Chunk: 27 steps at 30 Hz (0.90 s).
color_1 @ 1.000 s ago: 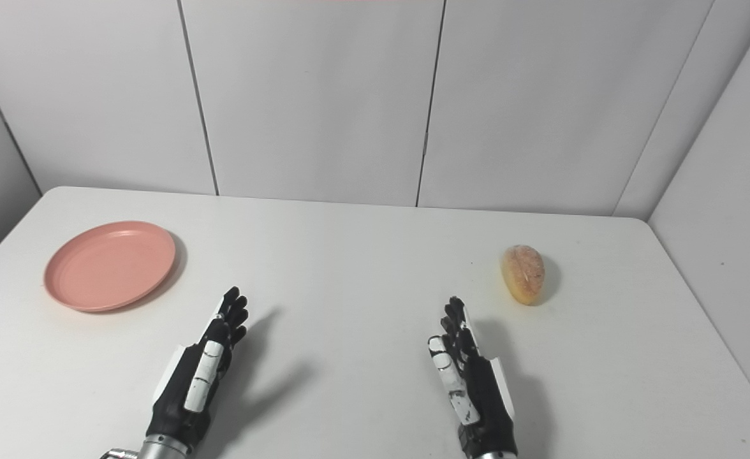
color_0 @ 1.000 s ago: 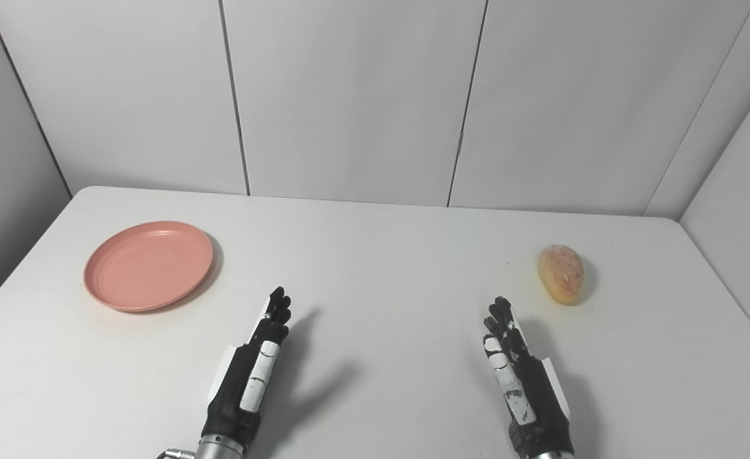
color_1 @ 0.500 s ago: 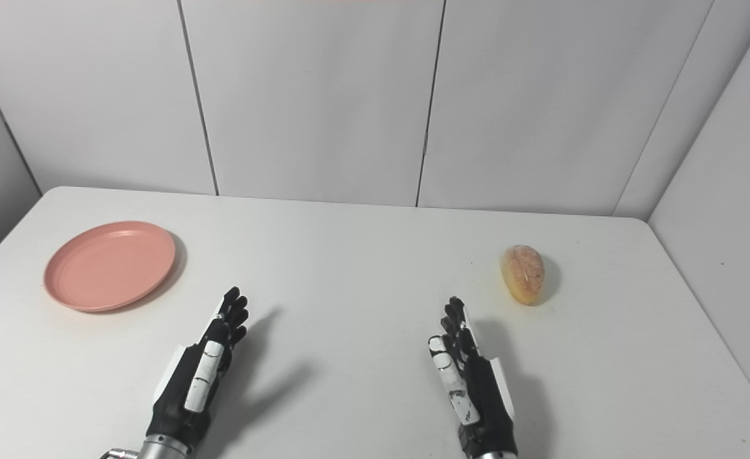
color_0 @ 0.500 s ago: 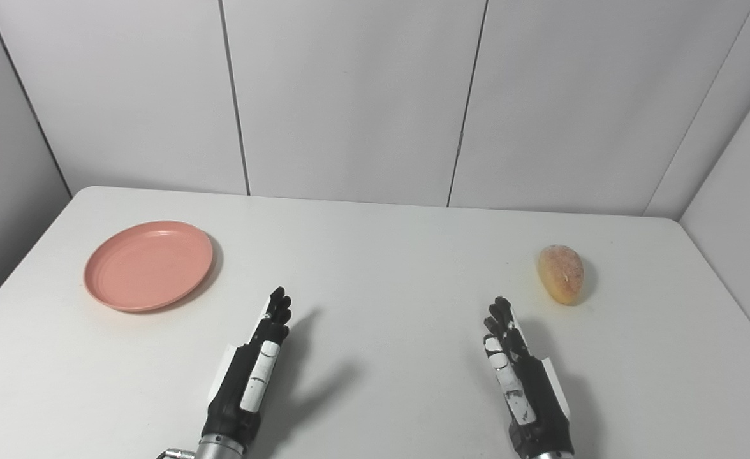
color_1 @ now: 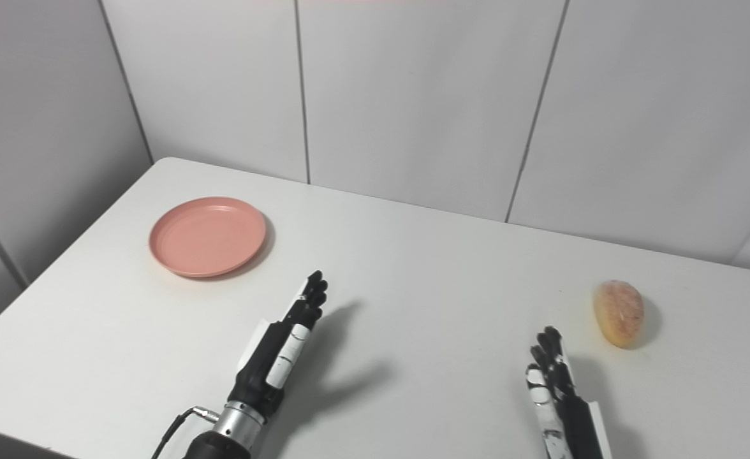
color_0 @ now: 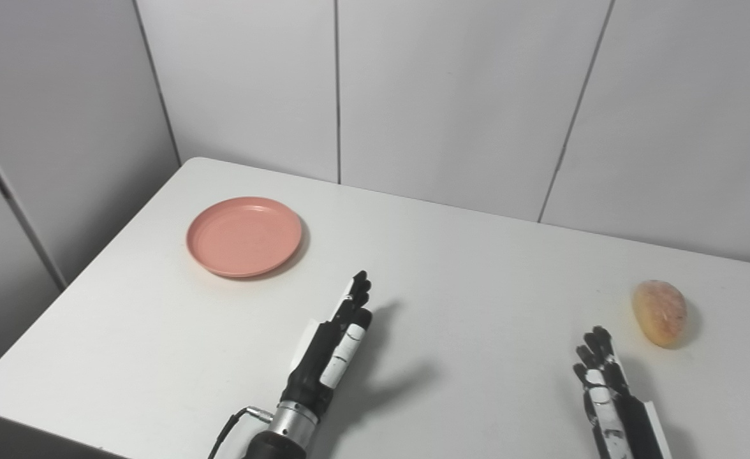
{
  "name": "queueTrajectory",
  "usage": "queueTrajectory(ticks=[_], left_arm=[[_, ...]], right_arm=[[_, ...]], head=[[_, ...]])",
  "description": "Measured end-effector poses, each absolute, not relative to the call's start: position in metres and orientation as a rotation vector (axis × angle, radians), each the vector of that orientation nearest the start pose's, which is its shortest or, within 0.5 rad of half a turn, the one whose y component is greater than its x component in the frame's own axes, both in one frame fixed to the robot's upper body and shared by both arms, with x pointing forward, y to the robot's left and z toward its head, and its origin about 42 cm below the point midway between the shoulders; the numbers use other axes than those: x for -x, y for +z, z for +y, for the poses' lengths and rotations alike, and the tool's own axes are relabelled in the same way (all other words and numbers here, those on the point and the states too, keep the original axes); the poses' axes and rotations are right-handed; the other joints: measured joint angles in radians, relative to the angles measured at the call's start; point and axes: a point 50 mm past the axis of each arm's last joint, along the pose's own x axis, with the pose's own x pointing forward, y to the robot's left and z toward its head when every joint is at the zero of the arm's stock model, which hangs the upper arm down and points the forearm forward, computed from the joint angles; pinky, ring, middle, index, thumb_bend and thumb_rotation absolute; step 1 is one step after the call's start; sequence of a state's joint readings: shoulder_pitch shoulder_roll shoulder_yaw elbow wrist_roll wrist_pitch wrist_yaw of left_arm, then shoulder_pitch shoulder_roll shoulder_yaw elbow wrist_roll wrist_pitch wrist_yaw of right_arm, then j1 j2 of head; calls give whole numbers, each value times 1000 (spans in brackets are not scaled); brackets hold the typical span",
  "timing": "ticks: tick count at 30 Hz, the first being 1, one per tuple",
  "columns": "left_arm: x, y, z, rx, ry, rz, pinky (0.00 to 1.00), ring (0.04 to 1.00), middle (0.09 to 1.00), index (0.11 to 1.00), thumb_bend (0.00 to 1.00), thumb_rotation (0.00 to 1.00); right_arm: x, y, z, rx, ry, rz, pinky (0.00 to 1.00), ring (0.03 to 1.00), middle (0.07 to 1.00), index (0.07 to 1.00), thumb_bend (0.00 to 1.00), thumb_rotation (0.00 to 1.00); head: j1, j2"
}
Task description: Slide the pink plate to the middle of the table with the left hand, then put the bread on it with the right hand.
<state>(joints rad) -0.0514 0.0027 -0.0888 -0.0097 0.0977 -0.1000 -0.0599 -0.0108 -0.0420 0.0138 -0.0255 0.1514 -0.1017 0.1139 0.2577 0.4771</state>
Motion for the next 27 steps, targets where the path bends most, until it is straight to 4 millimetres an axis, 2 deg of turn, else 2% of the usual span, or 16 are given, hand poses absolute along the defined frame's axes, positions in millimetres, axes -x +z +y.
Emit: queueTrajectory(ticks=[3, 8, 13, 22, 27], left_arm=[[-299, 119, 166, -90, -173, -161, 1000, 1000, 1000, 1000, 709, 1000], [-300, 118, 158, -93, -187, -160, 1000, 1000, 1000, 1000, 713, 1000], [-301, 119, 159, -84, -185, -162, 1000, 1000, 1000, 1000, 681, 1000], [-299, 124, 163, -39, -168, -141, 1000, 1000, 1000, 1000, 736, 1000], [-302, 140, 175, -29, -160, -122, 1000, 1000, 1000, 1000, 705, 1000]], right_arm=[[-287, 113, -216, -110, 128, -153, 1000, 1000, 1000, 1000, 601, 804], [-287, 113, -217, -124, 126, -154, 1000, 1000, 1000, 1000, 603, 796], [-287, 113, -217, -123, 129, -154, 1000, 1000, 1000, 1000, 596, 793], [-287, 114, -214, -94, 131, -169, 1000, 1000, 1000, 1000, 565, 795], [-287, 115, -214, -88, 132, -173, 1000, 1000, 1000, 1000, 560, 804]], head=[[23, -12], [11, -17], [2, -26], [8, -29], [14, -40]])
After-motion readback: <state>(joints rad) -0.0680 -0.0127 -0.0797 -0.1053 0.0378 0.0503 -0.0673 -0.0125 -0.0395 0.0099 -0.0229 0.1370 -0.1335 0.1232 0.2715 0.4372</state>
